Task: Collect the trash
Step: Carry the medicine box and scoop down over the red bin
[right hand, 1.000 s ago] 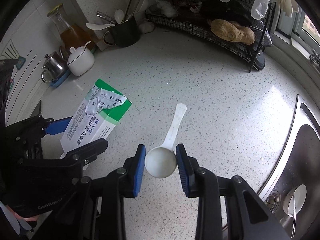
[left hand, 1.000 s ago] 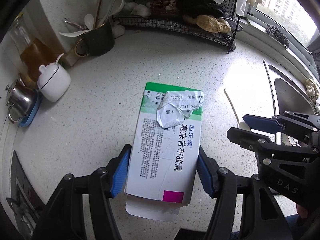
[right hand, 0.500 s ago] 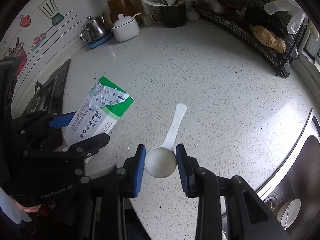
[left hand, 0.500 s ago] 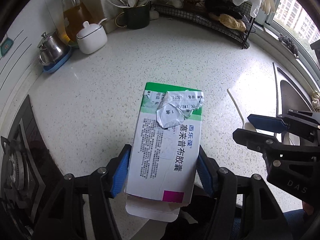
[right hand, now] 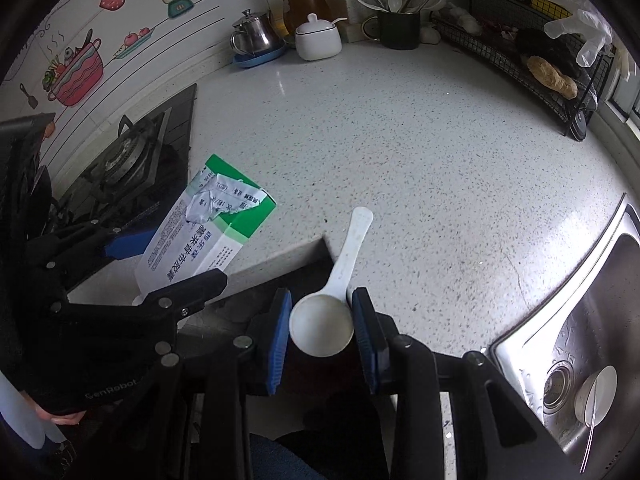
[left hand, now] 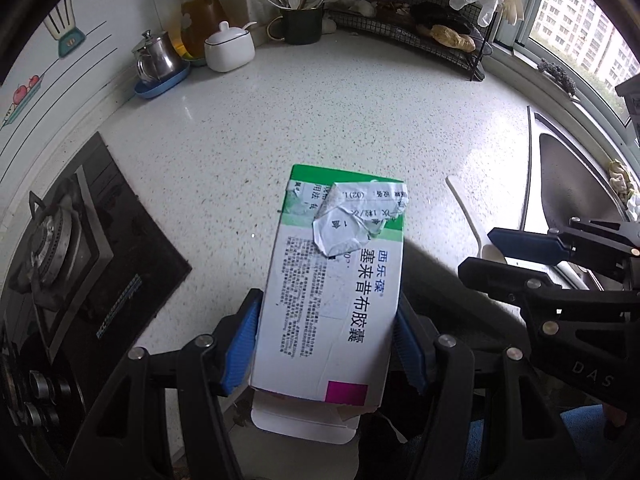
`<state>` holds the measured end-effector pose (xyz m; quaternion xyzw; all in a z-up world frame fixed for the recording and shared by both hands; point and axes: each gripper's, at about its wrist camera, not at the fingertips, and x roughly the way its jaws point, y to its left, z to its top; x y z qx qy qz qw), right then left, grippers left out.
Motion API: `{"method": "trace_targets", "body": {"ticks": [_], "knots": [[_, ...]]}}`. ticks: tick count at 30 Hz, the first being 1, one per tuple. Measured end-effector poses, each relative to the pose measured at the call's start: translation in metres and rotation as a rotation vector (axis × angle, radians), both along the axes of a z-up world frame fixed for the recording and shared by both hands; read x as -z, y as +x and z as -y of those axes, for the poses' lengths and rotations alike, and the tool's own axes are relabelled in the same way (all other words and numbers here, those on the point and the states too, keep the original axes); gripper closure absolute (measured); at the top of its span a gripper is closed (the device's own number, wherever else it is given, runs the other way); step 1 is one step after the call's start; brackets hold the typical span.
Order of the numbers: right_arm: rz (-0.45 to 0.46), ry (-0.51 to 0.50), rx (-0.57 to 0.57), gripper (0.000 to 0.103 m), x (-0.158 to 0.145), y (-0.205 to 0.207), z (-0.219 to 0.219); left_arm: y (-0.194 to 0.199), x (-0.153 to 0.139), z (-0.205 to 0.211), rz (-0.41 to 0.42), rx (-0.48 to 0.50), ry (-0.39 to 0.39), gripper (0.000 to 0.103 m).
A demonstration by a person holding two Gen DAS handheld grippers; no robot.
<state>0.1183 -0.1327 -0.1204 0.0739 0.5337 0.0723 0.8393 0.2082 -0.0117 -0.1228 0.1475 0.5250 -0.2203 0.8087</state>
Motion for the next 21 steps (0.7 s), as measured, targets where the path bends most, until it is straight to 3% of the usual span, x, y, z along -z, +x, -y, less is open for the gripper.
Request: {"method": "trace_targets", "body": {"ticks": [10, 21], "knots": [[-0.029, -0.006, -0.082, 0.074, 0.011, -0.057, -0.048, -0.075, 0.01, -0.053, -0.034, -0.018, 0.018, 0.043], [-0.073, -0.001, -0.175, 0.074, 0.067, -0.08, -0.079, -0.131, 0.076, -0.076, -0.165, -0.127, 0.016, 0.043]]}}
